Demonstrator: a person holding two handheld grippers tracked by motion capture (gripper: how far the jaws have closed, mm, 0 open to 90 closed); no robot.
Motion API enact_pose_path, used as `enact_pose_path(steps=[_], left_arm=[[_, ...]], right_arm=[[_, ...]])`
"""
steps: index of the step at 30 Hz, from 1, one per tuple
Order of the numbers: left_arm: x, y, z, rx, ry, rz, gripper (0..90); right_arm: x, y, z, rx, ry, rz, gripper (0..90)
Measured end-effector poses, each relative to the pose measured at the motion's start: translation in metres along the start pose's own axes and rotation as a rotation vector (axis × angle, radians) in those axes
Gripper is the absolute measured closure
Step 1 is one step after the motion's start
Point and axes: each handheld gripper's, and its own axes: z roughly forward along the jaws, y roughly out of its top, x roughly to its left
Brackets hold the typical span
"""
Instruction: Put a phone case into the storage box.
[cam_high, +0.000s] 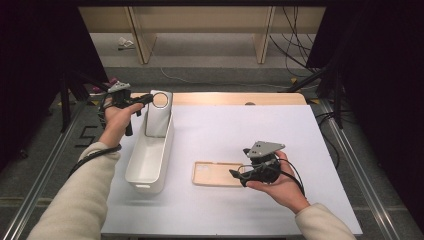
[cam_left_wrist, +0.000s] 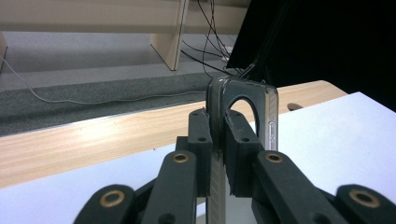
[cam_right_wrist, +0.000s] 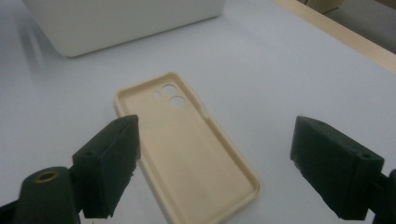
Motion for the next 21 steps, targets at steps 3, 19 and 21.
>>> enact_pose_path(steps=[3, 19, 21], left_arm=[[0.0012, -0.0013, -0.0002, 0.008, 0.006, -0.004, 81.1], [0.0016, -0.0043, 0.0043, 0.082, 0.090, 0.009, 77.9], [0.0015, -0.0048, 0.0053, 0.092, 0.101, 0.014, 77.4]], right_arm=[[0.0002, 0.0003, -0.0001, -0.001, -0.001, -0.002, 16.7], [0.0006, -0.0001, 0.0007, 0.003, 0.005, 0.000, 16.7], [0.0006, -0.0002, 0.0007, 0.004, 0.006, 0.001, 16.7]])
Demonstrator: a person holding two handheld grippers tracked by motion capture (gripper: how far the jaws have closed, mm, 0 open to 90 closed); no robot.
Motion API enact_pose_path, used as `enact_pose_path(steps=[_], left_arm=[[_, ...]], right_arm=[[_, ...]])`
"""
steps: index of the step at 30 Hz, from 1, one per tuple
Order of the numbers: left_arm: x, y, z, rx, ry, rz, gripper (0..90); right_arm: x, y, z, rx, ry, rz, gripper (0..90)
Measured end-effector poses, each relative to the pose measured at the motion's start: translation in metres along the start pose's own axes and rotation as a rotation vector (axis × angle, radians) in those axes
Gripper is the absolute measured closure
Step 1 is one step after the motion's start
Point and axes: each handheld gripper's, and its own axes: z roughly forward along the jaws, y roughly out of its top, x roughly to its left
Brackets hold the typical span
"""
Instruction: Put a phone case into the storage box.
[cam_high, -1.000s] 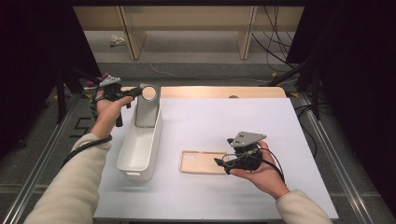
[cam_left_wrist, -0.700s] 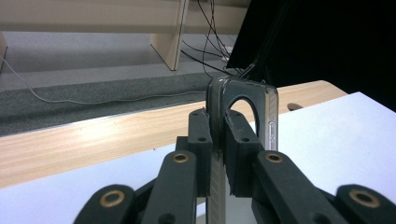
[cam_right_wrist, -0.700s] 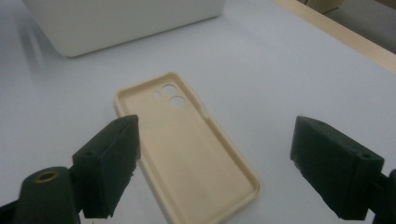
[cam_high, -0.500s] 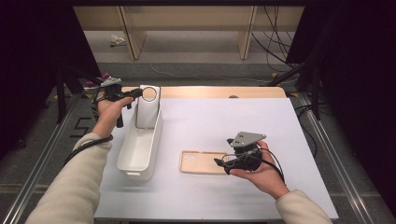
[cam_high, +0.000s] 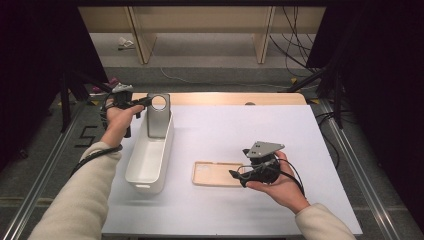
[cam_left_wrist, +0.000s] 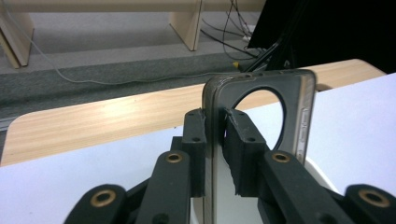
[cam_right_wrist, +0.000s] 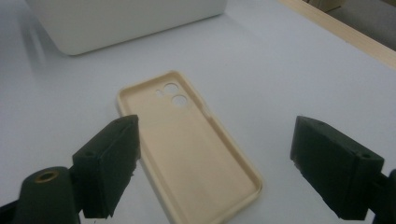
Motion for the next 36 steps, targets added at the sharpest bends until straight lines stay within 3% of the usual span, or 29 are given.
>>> enact_pose_path(steps=[11, 20, 24, 29, 32, 36], left_arm=[[-0.001, -0.001, 0.003, 0.011, 0.027, 0.004, 76.8], [-0.002, 0.001, 0.002, 0.017, 0.054, 0.003, 69.2], [-0.003, 0.004, -0.004, 0.025, 0.080, -0.004, 57.7], [-0.005, 0.007, -0.018, 0.025, 0.099, -0.029, 31.2], [-0.007, 0.007, -0.030, 0.024, 0.088, -0.043, 16.5], [-0.012, 0.003, -0.048, 0.009, 0.076, -0.035, 7.2]], right_arm=[[0.000, 0.000, 0.000, 0.005, 0.002, 0.001, 16.7], [0.000, 0.000, 0.000, 0.003, 0.001, -0.001, 16.8], [-0.001, 0.000, 0.000, 0.003, -0.002, 0.001, 16.7], [-0.002, -0.001, 0.000, 0.005, -0.007, 0.006, 16.7], [-0.004, -0.001, -0.001, 0.006, -0.010, 0.013, 16.7], [-0.007, -0.002, -0.002, 0.006, -0.021, 0.027, 16.7]])
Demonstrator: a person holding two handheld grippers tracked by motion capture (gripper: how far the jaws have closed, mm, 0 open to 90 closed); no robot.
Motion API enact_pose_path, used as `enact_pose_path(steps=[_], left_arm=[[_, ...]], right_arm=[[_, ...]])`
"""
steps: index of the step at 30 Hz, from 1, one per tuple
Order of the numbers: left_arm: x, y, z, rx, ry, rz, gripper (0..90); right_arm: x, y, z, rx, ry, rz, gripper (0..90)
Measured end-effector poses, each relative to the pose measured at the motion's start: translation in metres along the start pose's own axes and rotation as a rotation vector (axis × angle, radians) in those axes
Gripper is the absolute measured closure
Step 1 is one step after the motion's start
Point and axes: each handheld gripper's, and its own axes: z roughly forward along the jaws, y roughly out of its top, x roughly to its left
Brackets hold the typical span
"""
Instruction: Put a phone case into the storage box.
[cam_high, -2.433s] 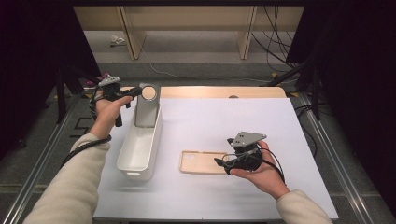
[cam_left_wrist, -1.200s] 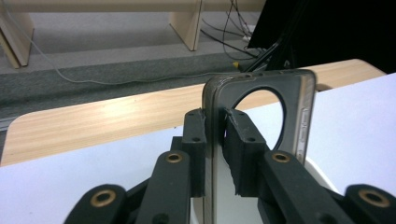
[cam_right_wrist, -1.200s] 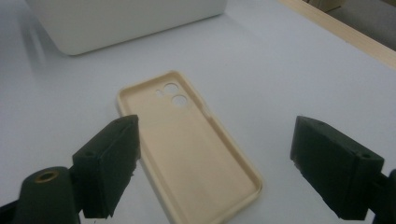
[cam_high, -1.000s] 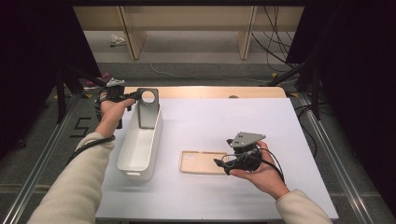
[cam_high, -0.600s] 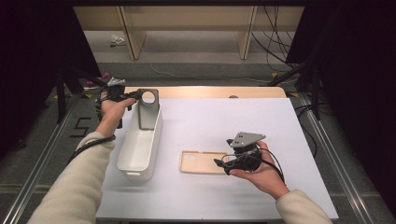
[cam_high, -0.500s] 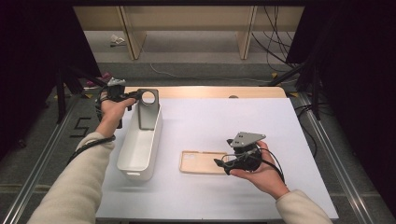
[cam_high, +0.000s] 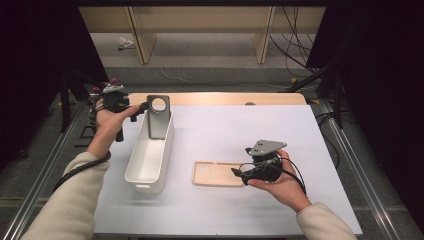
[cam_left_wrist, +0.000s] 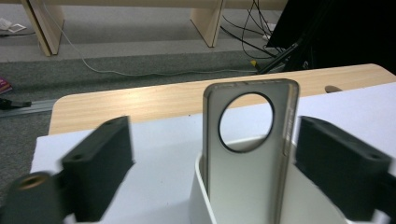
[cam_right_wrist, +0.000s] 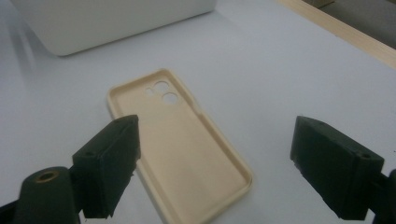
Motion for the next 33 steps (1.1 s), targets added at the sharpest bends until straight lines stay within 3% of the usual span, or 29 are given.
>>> enact_pose_path(steps=[9, 11, 16, 25, 33], left_arm=[[-0.021, -0.021, -0.040, -0.016, -0.051, 0.061, 0.7], [-0.033, -0.032, -0.053, -0.028, -0.091, 0.076, 0.3], [-0.051, -0.052, -0.071, -0.050, -0.142, 0.083, 0.3], [-0.080, -0.089, -0.094, -0.080, -0.206, 0.113, 0.0], [-0.087, -0.100, -0.106, -0.086, -0.215, 0.132, 0.0]], right_arm=[[-0.006, -0.001, -0.003, -0.005, -0.018, 0.021, 16.7], [-0.009, -0.002, -0.004, -0.004, -0.025, 0.029, 16.7], [-0.015, -0.004, -0.006, -0.007, -0.038, 0.045, 16.6], [-0.022, -0.009, -0.013, -0.002, -0.052, 0.072, 16.2], [-0.025, -0.013, -0.017, 0.002, -0.056, 0.092, 16.2]])
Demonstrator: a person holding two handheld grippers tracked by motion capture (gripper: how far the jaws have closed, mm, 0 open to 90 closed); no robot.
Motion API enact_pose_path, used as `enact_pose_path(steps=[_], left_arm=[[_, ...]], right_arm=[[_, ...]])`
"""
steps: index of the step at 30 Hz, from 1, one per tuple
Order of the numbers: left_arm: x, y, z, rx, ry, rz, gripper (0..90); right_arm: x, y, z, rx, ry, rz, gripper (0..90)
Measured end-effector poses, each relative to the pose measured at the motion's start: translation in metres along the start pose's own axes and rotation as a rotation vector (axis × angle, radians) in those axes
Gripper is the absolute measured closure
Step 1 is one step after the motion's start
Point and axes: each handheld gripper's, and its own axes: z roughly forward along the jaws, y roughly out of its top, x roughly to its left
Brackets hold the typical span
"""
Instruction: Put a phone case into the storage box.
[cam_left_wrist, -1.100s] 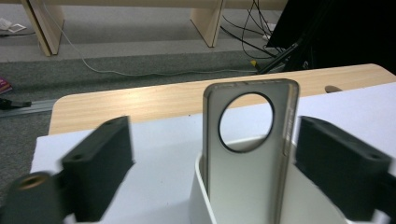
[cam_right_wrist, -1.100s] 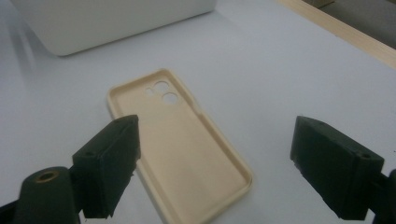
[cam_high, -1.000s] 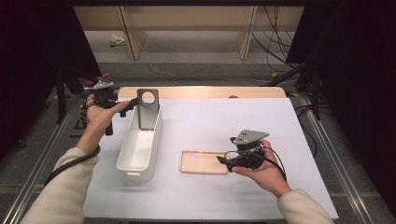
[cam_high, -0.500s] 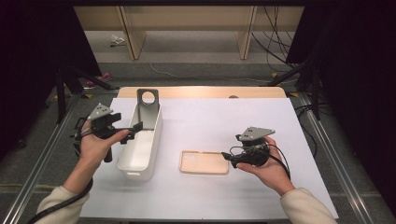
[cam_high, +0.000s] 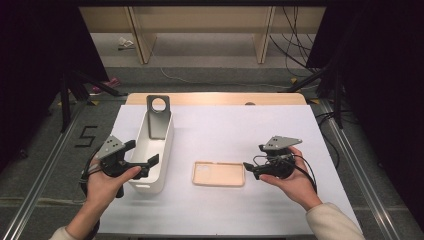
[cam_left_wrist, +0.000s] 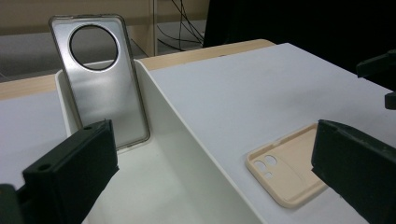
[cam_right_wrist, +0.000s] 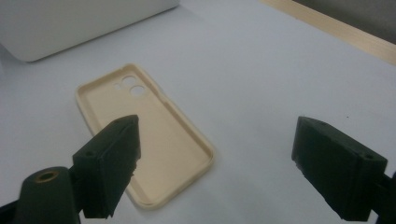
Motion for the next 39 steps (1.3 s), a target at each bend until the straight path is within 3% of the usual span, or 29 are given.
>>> enact_pose_path(steps=[13, 39], left_arm=[[-0.0060, -0.0048, 0.0030, 0.018, -0.013, 0.006, 0.2], [-0.0050, -0.0054, 0.0047, 0.025, -0.017, 0.005, 0.4]], right_arm=[[-0.0001, 0.0000, 0.0013, 0.003, 0.004, 0.005, 16.2], [-0.0011, -0.0010, 0.0008, 0.000, 0.002, 0.007, 16.2]])
